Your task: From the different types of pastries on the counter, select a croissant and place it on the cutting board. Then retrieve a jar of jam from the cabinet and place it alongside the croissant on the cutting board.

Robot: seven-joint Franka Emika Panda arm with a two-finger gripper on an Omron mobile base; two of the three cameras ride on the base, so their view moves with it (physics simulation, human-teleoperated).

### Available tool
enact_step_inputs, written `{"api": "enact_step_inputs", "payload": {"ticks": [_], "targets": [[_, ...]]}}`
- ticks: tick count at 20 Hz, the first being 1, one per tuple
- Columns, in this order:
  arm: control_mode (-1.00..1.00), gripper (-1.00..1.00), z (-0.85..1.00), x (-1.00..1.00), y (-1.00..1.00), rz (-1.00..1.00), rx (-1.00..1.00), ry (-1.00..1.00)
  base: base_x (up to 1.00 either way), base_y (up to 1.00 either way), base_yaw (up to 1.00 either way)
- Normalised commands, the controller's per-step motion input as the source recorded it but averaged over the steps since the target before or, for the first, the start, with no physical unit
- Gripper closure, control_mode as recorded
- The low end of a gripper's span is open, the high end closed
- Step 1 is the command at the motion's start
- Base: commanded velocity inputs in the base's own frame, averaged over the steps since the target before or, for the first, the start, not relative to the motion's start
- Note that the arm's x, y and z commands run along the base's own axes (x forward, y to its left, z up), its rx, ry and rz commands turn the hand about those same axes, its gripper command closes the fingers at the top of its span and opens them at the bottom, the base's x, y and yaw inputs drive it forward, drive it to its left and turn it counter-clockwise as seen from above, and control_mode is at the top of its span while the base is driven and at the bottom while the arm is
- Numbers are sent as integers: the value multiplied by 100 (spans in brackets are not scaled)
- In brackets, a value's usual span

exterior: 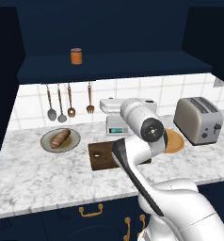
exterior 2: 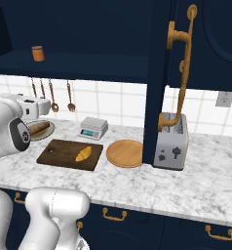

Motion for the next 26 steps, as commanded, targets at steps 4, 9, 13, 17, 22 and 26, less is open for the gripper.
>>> {"api": "enact_step_inputs", "payload": {"ticks": [4, 9, 13, 17, 22, 26], "targets": [[-100, -100, 96, -12, 13, 0, 0, 0, 0, 0, 0], [-100, -100, 90, 0, 23, 0, 0, -1, 0, 0, 0], [-100, -100, 15, 1, 12, 1, 0, 0, 0, 0, 0], [-100, -100, 11, 26, 3, 10, 0, 0, 0, 0, 0], [-100, -100, 21, 17, 3, 21, 0, -4, 0, 0, 0], [-100, -100, 1, 0, 0, 6, 0, 0, 0, 0, 0]]}}
